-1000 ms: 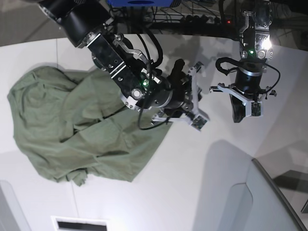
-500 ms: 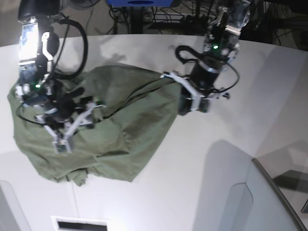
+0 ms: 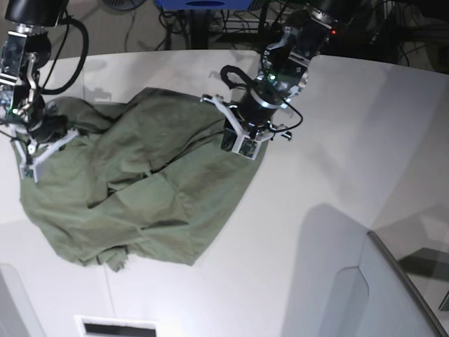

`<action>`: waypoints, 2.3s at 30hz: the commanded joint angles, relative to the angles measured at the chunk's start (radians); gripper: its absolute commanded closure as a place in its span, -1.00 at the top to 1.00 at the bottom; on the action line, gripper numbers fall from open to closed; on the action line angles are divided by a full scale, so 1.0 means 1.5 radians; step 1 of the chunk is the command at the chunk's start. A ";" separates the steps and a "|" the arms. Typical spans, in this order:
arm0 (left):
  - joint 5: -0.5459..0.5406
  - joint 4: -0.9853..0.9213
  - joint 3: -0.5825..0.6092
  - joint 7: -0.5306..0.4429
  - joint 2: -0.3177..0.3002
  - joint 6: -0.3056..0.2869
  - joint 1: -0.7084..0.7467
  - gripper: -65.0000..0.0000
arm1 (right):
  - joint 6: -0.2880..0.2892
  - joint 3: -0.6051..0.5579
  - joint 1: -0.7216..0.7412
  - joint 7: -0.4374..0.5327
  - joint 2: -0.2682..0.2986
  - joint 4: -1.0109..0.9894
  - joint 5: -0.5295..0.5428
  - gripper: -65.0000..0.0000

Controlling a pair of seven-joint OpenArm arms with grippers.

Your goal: Layout the t-shirt on the table in an organized manner, then fold the t-shirt properly

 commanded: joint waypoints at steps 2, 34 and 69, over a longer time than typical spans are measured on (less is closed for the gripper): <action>-0.003 0.055 -0.036 -0.017 -0.013 0.008 0.018 -1.00 | 0.043 -0.002 0.011 0.022 -0.001 0.028 0.009 -0.98; -0.004 0.222 -0.481 -0.017 -0.030 0.005 0.239 -1.00 | -0.064 -0.185 0.126 0.053 -0.012 -0.094 0.006 -0.09; -0.004 0.203 -0.488 -0.016 -0.031 0.005 0.216 -1.00 | -0.061 -0.813 0.201 0.002 -0.162 0.017 0.100 -0.98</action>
